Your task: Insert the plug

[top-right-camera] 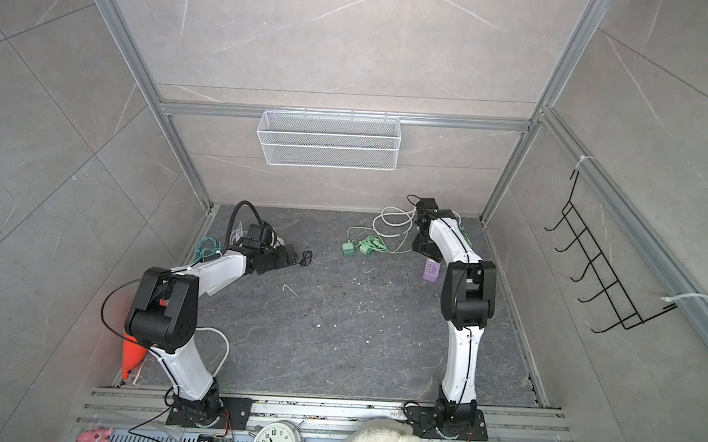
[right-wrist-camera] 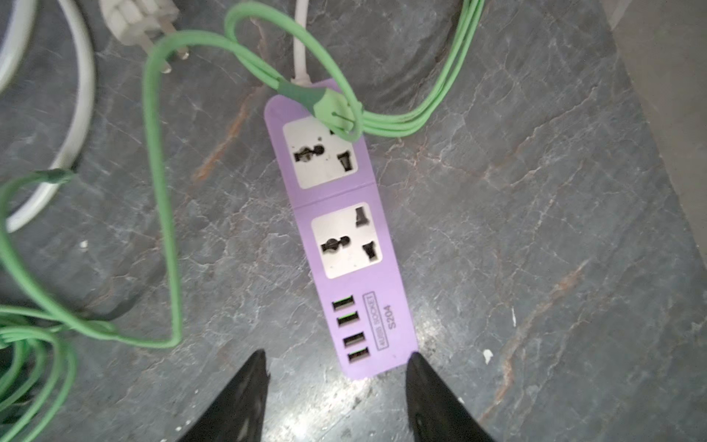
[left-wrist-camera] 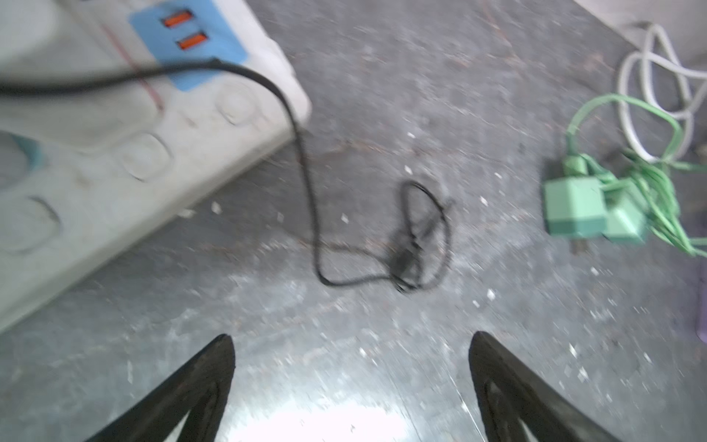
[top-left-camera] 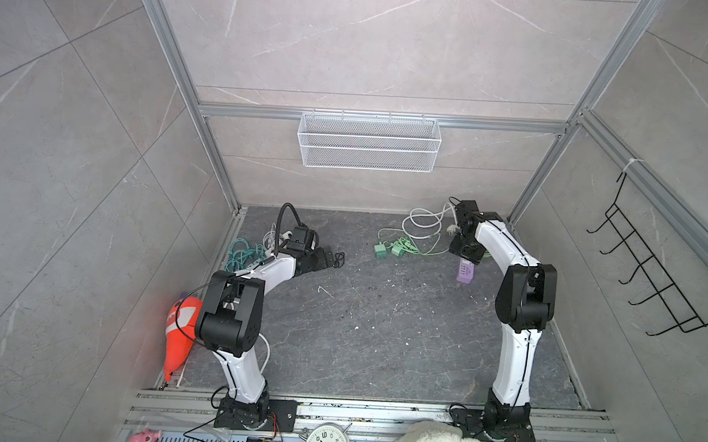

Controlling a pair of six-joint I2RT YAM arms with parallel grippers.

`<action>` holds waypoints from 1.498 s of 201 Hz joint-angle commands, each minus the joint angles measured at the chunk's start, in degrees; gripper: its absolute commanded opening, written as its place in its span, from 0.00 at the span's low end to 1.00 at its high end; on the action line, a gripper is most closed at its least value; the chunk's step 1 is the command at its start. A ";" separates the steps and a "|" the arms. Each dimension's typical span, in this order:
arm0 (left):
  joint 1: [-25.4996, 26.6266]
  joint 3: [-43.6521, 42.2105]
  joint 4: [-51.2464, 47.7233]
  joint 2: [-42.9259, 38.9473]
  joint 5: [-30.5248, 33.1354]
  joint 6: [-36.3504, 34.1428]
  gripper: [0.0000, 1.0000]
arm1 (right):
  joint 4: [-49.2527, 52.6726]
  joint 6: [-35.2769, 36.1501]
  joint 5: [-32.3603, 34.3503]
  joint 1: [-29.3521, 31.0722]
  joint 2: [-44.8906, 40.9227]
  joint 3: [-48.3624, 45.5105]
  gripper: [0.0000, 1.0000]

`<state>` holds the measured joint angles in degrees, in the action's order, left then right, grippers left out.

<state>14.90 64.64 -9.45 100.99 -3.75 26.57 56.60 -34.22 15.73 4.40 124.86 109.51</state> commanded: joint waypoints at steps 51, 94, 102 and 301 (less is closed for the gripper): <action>0.05 -7.47 -0.65 -11.21 0.77 -0.44 0.97 | 5.69 3.88 -3.31 -4.31 5.59 5.87 0.62; 0.32 -14.88 -1.74 -20.15 1.87 3.19 0.97 | 5.35 4.41 -7.06 -4.27 7.76 7.93 0.63; 0.37 -16.16 -1.95 -21.66 1.90 3.44 0.97 | 5.52 4.39 -7.44 -4.29 8.27 8.42 0.63; 0.49 -20.09 -4.00 -31.51 0.35 3.97 0.96 | 5.45 5.47 -6.58 -4.14 9.85 4.45 0.64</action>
<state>15.20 43.44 -12.95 71.16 -2.15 30.04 62.61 -29.74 8.71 -0.01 134.98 116.97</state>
